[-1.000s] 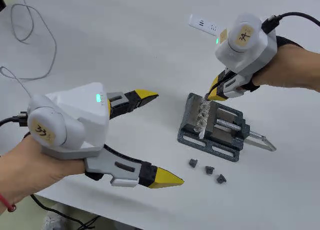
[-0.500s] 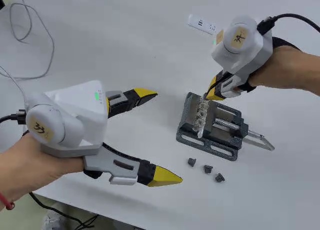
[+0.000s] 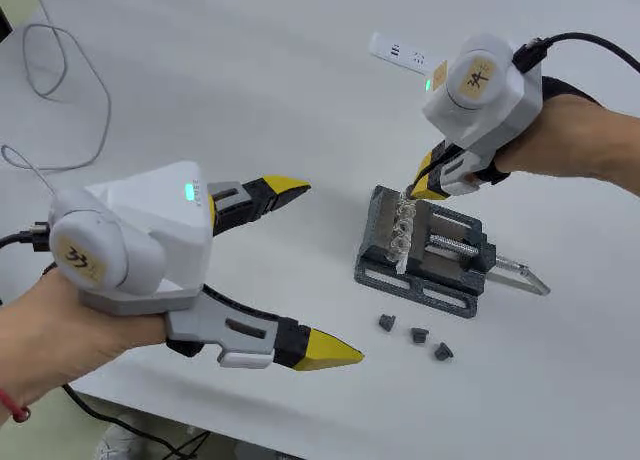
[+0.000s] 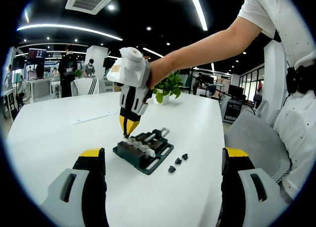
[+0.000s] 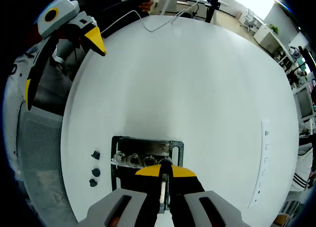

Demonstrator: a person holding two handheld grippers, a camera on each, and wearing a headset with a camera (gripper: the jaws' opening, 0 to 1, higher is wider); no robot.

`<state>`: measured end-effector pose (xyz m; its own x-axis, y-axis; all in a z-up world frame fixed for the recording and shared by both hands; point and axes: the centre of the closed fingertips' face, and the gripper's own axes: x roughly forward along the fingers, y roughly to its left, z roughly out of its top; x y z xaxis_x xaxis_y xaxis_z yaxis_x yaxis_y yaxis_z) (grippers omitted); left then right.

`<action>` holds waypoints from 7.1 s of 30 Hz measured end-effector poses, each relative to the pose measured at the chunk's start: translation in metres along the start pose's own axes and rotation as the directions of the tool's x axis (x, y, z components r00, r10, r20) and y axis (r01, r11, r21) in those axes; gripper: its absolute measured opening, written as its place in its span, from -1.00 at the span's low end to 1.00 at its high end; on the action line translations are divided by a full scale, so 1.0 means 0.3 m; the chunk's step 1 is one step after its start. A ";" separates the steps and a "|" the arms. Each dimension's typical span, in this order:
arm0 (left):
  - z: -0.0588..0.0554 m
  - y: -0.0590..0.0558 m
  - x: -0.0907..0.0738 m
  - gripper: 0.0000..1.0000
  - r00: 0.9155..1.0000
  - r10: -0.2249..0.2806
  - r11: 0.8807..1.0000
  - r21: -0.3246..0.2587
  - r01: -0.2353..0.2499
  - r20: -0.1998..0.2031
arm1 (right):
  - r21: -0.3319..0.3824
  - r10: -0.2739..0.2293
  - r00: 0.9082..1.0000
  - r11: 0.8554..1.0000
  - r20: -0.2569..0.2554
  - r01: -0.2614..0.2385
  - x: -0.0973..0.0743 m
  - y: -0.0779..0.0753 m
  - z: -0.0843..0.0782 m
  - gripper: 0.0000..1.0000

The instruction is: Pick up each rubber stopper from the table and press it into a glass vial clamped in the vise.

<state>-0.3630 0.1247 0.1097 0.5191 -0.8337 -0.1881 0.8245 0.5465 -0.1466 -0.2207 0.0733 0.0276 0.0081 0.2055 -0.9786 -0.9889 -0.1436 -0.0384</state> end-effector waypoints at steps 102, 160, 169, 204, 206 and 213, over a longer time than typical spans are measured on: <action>-0.010 -0.062 -0.018 0.97 0.983 -0.063 0.993 0.087 0.079 -0.174 | 0.407 -0.197 0.882 0.913 0.429 0.006 -0.126 0.507 -0.328 -0.09; -0.063 -0.080 0.008 0.96 0.976 -0.090 0.993 0.050 0.102 -0.199 | 0.281 -0.132 0.931 0.959 0.341 0.033 0.101 0.528 -0.295 -1.00; -0.048 -0.080 0.008 0.95 0.978 -0.087 0.994 0.052 0.098 -0.189 | 0.316 -0.142 0.927 0.948 0.348 0.027 0.103 0.526 -0.291 -1.00; 0.120 -0.093 0.138 -0.03 0.994 -0.053 0.994 0.091 0.062 -0.096 | 0.681 -0.444 0.719 0.730 0.535 -0.056 -0.359 0.469 0.007 -1.00; 0.125 -0.098 0.141 -0.13 0.994 -0.056 0.994 0.091 0.064 -0.093 | 0.684 -0.445 0.715 0.727 0.539 -0.062 -0.364 0.472 0.017 -1.00; 0.136 -0.131 0.163 -0.46 0.993 -0.076 0.990 0.109 0.086 -0.091 | 0.688 -0.446 0.700 0.720 0.558 -0.090 -0.376 0.473 0.042 -1.00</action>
<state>-0.3608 0.0592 0.1459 0.4324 -0.8621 -0.2642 0.8855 0.4612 -0.0558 -0.3638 0.0420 0.1352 0.3639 0.7482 -0.5548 -0.8147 0.5444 0.1998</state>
